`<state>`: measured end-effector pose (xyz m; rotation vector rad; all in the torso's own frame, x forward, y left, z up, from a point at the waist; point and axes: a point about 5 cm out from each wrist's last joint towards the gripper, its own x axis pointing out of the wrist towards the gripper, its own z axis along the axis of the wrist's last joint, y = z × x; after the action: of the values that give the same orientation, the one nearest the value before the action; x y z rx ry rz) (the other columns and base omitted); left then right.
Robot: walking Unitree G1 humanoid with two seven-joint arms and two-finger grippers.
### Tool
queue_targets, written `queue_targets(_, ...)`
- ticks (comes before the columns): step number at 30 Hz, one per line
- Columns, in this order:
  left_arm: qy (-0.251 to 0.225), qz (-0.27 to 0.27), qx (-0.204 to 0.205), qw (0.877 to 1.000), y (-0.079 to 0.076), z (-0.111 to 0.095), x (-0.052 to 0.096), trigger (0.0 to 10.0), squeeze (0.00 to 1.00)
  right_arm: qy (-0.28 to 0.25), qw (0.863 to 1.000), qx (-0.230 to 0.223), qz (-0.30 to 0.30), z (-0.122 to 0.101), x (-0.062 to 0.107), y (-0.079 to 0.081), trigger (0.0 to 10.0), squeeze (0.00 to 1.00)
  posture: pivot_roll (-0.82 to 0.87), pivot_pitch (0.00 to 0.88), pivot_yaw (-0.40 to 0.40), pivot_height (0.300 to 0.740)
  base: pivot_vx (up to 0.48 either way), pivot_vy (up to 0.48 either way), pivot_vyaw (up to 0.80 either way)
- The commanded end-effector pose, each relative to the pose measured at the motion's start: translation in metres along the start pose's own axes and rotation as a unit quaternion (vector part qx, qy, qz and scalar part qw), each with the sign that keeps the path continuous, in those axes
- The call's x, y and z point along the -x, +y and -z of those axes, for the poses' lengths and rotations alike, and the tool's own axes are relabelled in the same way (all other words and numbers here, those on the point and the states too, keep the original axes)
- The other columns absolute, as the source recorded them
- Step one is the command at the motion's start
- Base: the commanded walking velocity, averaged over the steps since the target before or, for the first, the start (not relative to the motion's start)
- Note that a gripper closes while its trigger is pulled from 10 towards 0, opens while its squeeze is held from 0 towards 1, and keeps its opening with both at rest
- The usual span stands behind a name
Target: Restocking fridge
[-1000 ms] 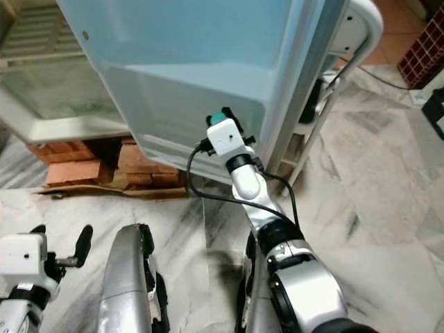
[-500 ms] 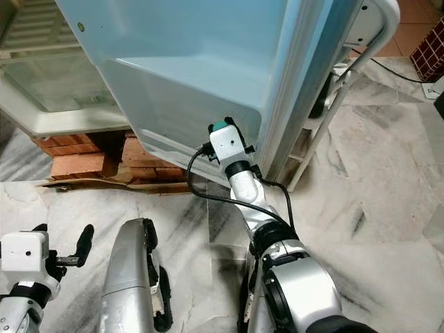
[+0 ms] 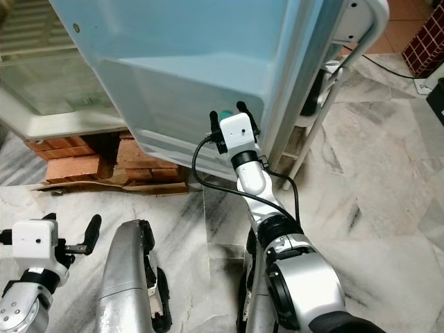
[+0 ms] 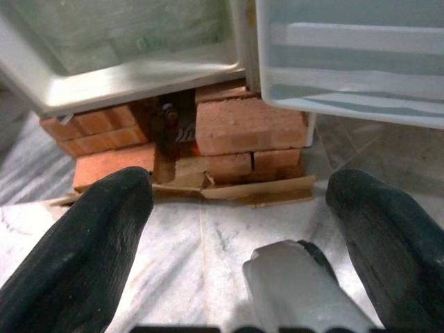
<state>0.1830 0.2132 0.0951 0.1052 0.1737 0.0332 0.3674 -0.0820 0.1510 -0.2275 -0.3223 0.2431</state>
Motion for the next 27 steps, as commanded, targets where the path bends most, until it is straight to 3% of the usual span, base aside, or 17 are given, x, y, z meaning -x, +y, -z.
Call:
queue_targets(1,0.018,-0.005,-0.001,1.0,0.001,0.009,0.001,10.0,0.0,-0.022,1.0,-0.011,0.001,-0.006,0.0,0.0,10.0,1.0,0.14,0.236,0.009,0.532,0.0,0.0,0.0)
queue_targets(7,0.017,-0.009,-0.001,1.0,0.002,0.013,-0.004,10.0,0.0,-0.051,0.998,-0.028,-0.016,-0.009,0.012,-0.003,10.0,1.0,0.11,0.185,0.012,0.532,0.0,0.0,0.0)
queue_targets(10,0.017,-0.011,-0.002,1.0,0.003,0.016,-0.006,10.0,0.0,-0.054,0.997,-0.037,-0.034,-0.005,0.035,-0.002,10.0,1.0,0.1,0.161,0.017,0.532,0.0,0.0,0.0)
queue_targets(16,0.014,-0.01,-0.001,1.0,0.001,0.018,-0.015,10.0,0.0,-0.002,0.998,-0.053,-0.036,0.018,0.083,-0.005,10.0,1.0,0.07,0.107,0.025,0.532,0.0,0.0,0.0)
queue_targets(24,0.001,-0.015,0.001,1.0,0.002,0.017,-0.025,10.0,0.0,0.043,0.996,-0.075,0.002,0.028,0.108,-0.015,10.0,1.0,0.05,0.059,0.031,0.532,0.0,0.0,0.0)
queue_targets(26,-0.003,-0.014,0.003,1.0,0.003,0.017,-0.026,10.0,0.0,0.065,0.992,-0.104,0.034,0.028,0.113,-0.022,10.0,1.0,0.04,0.048,0.034,0.532,0.0,0.0,0.0)
queue_targets(27,-0.004,-0.012,0.004,1.0,0.002,0.017,-0.027,10.0,0.0,0.08,0.989,-0.114,0.047,0.03,0.113,-0.024,10.0,0.41,0.03,0.047,0.033,0.532,0.0,0.0,0.0)
